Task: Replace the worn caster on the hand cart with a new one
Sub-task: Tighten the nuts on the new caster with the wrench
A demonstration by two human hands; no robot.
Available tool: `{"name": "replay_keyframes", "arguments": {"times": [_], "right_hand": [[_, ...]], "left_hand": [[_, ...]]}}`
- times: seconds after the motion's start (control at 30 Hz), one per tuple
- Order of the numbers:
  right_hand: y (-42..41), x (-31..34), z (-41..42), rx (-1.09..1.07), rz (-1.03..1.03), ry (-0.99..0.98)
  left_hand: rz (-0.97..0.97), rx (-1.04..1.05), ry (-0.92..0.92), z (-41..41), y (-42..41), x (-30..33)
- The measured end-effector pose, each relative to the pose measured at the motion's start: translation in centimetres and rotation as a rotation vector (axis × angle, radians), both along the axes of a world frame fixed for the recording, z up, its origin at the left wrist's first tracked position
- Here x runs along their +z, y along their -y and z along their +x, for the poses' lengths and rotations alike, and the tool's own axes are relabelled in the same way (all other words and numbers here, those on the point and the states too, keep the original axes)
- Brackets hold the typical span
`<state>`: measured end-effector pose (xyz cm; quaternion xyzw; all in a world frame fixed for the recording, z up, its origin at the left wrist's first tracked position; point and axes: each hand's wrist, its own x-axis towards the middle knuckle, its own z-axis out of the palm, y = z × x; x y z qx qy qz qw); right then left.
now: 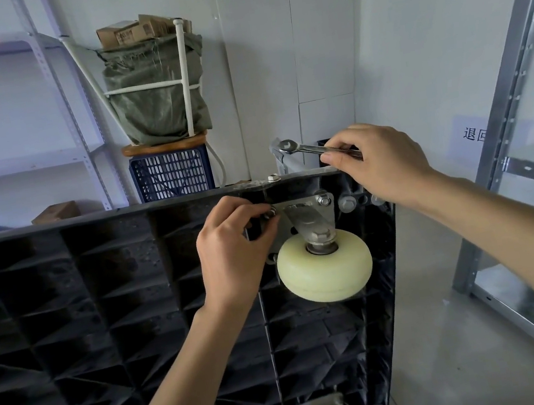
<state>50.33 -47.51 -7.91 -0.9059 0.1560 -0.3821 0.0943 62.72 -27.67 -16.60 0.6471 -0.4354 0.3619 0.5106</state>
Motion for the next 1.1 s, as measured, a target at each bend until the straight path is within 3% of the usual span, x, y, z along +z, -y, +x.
{"name": "replay_keyframes", "arguments": {"times": [0.5, 0.9, 1.1], "right_hand": [[0.1, -0.1, 0.0, -0.004, -0.002, 0.011], [0.0, -0.1, 0.0, -0.003, -0.012, 0.011], [0.0, -0.3, 0.0, -0.005, -0.016, 0.018]], "left_hand": [[0.182, -0.008, 0.113, -0.1, -0.7, 1.0], [0.038, 0.073, -0.014, -0.3, -0.4, 0.5], [0.076, 0.048, 0.065, -0.3, -0.2, 0.2]]}}
